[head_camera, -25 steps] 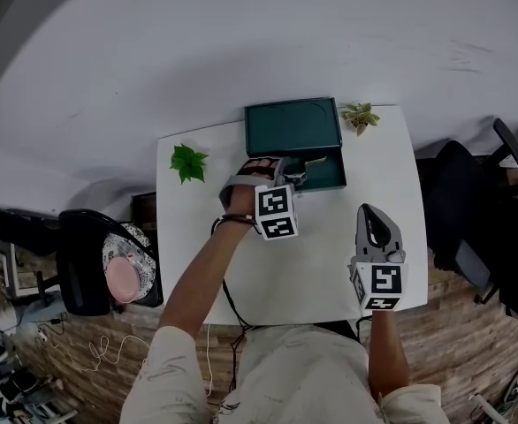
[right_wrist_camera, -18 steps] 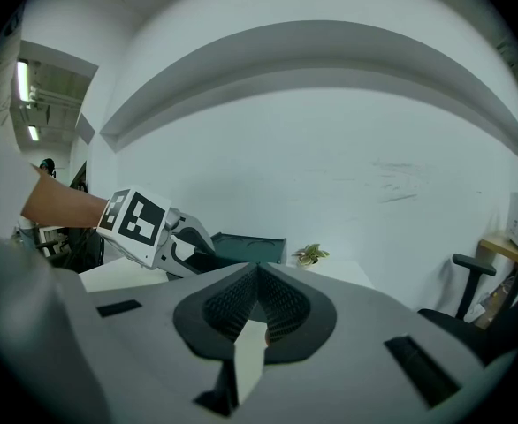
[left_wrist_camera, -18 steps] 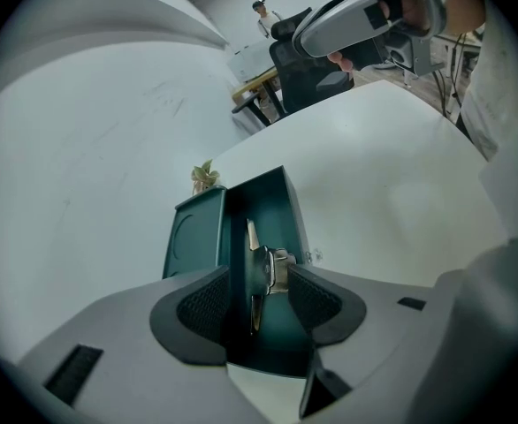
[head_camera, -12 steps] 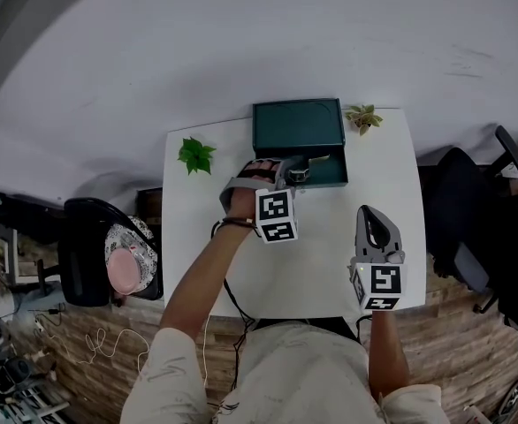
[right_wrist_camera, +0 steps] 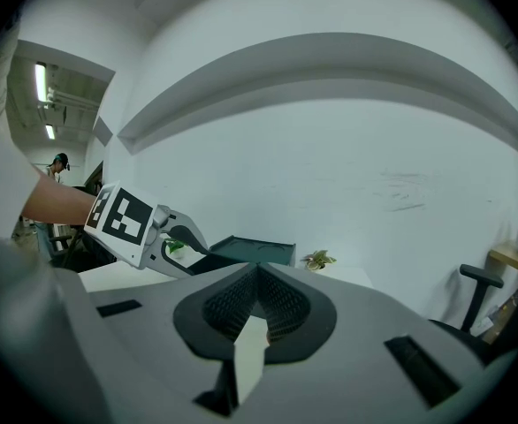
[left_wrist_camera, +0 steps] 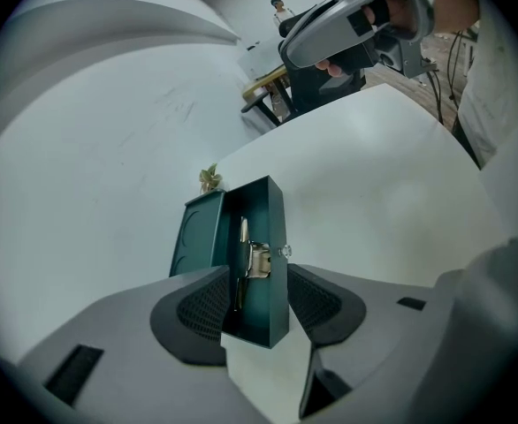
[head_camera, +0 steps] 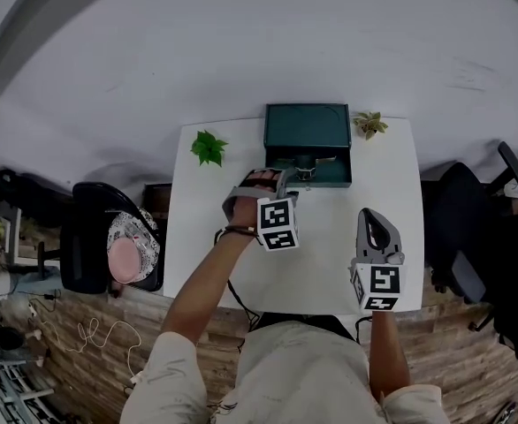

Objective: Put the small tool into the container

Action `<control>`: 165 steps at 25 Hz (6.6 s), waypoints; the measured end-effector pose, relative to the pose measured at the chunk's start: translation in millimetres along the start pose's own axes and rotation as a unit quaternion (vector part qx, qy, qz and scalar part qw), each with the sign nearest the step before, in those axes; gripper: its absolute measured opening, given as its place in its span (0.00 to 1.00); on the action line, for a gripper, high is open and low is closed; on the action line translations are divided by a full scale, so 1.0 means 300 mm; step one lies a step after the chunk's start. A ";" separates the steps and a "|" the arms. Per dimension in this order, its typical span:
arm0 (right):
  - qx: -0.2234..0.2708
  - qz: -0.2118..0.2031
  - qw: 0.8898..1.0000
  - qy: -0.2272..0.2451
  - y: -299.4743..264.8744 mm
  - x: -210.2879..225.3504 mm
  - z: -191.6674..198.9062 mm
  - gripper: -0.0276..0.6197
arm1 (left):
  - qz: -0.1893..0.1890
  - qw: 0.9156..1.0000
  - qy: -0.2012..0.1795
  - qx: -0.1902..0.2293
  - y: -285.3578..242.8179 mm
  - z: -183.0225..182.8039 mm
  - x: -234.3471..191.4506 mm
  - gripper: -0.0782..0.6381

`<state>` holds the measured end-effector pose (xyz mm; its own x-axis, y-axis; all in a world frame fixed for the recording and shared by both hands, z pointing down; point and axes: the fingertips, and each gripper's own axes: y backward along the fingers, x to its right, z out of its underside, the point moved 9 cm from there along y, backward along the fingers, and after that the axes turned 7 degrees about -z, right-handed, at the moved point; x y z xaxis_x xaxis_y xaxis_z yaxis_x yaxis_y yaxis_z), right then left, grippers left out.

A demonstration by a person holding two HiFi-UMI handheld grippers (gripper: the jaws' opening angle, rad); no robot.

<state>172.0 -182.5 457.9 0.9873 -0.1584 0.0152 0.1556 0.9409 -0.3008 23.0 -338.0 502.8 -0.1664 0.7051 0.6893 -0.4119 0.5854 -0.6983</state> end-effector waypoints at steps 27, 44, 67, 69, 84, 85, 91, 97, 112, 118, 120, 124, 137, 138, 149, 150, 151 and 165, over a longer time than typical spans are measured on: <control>0.003 -0.069 0.997 0.045 0.134 -0.120 0.084 0.07 | -0.052 0.978 0.200 -0.025 0.280 0.033 0.314 0.40; 0.016 -0.087 0.995 0.052 0.218 -0.171 0.132 0.07 | -0.092 0.870 0.484 -0.010 0.479 0.128 0.549 0.35; 0.044 -0.100 0.992 0.062 0.327 -0.178 0.066 0.07 | -0.289 0.756 0.564 0.165 0.820 0.080 0.544 0.35; 0.049 -0.100 0.992 0.066 0.334 -0.176 0.055 0.07 | -0.305 0.755 0.555 0.169 0.837 0.070 0.538 0.35; 0.076 -0.095 0.991 0.056 0.343 -0.141 0.027 0.07 | -0.330 0.735 0.567 0.169 0.868 0.028 0.521 0.34; 0.077 -0.096 0.991 0.055 0.342 -0.140 0.027 0.07 | -0.332 0.736 0.565 0.170 0.868 0.026 0.518 0.34; 0.080 -0.094 0.991 0.051 0.346 -0.128 0.025 0.07 | -0.331 0.735 0.569 0.163 0.865 0.014 0.518 0.33; 0.082 -0.089 0.991 0.049 0.346 -0.125 0.024 0.07 | -0.333 0.732 0.569 0.173 0.867 0.015 0.512 0.28; 0.077 -0.088 0.991 0.063 0.327 -0.138 0.010 0.07 | -0.333 0.733 0.564 0.182 0.864 0.043 0.497 0.12; 0.076 -0.097 0.990 0.071 0.314 -0.159 0.002 0.07 | -0.330 0.732 0.568 0.181 0.864 0.057 0.492 0.12; 0.075 -0.098 0.990 0.073 0.311 -0.164 0.003 0.07 | -0.330 0.731 0.570 0.178 0.860 0.060 0.491 0.12; 0.072 -0.096 0.990 0.075 0.308 -0.163 0.006 0.07 | -0.331 0.728 0.573 0.177 0.854 0.067 0.488 0.12; 0.073 -0.094 0.990 0.077 0.308 -0.154 -0.002 0.07 | -0.331 0.726 0.576 0.178 0.849 0.060 0.482 0.12; 0.073 -0.093 0.990 0.077 0.308 -0.154 -0.003 0.07 | -0.332 0.726 0.576 0.178 0.850 0.060 0.481 0.12; 0.059 -0.113 0.987 0.097 0.300 -0.180 0.009 0.07 | -0.331 0.728 0.575 0.174 0.853 0.055 0.488 0.12; 0.059 -0.113 0.987 0.097 0.300 -0.181 0.009 0.07 | -0.330 0.728 0.575 0.174 0.854 0.054 0.489 0.12; 0.059 -0.113 0.987 0.097 0.301 -0.181 0.008 0.07 | -0.330 0.728 0.575 0.174 0.855 0.053 0.489 0.12; 0.065 -0.115 0.986 0.096 0.329 -0.170 0.005 0.07 | -0.326 0.738 0.566 0.170 0.866 0.023 0.507 0.12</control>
<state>137.0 -81.2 428.9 0.9024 -0.4148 -0.1168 0.3906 0.9018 -0.1847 -115.6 -81.5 427.7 0.9420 0.3133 0.1206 -0.3069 0.9493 -0.0686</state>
